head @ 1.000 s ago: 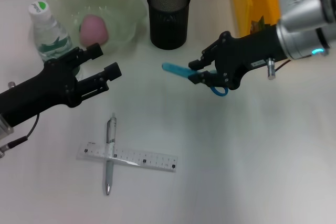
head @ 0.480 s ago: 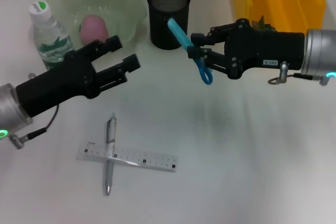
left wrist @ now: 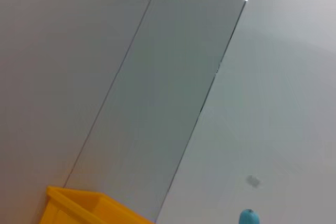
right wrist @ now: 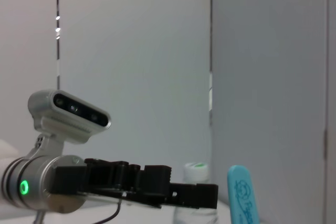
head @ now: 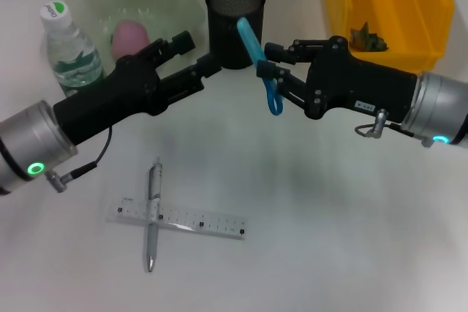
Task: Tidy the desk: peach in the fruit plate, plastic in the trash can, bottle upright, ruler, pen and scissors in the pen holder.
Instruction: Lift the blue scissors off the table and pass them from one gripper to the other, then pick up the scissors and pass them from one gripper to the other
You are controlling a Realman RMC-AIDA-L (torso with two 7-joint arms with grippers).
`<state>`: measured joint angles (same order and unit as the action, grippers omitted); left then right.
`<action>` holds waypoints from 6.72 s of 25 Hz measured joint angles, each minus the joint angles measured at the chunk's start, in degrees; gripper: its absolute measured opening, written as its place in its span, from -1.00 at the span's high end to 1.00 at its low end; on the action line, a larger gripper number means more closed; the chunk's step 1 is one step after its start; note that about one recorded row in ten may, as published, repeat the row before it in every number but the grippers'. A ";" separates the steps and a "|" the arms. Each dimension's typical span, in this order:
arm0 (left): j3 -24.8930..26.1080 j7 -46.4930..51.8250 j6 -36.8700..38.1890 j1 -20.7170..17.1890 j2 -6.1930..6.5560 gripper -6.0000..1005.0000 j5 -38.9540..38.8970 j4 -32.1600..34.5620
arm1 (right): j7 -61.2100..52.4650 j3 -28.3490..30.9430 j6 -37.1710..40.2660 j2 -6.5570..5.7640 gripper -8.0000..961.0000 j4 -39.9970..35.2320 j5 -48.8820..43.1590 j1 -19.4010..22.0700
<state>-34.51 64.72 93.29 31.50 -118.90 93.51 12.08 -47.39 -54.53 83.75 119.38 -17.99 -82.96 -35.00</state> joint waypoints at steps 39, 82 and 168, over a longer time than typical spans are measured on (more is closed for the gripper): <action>11.03 -21.07 -11.87 7.47 -0.28 -0.61 -5.93 -20.38 | 44.56 27.41 -9.42 0.50 0.56 34.92 0.11 -8.82; 11.14 -24.04 -13.41 8.49 -0.28 0.19 -5.88 -21.04 | 44.68 28.36 -9.93 0.50 0.56 35.13 -0.54 -9.74; 16.50 34.24 -5.68 2.66 -0.20 0.81 -6.34 -17.95 | -77.44 14.26 10.20 -3.57 -0.38 2.69 -9.77 -1.00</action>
<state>-18.01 98.96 87.61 34.17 -119.10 87.16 -5.87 -124.83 -40.27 93.95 115.81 -15.30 -92.73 -36.00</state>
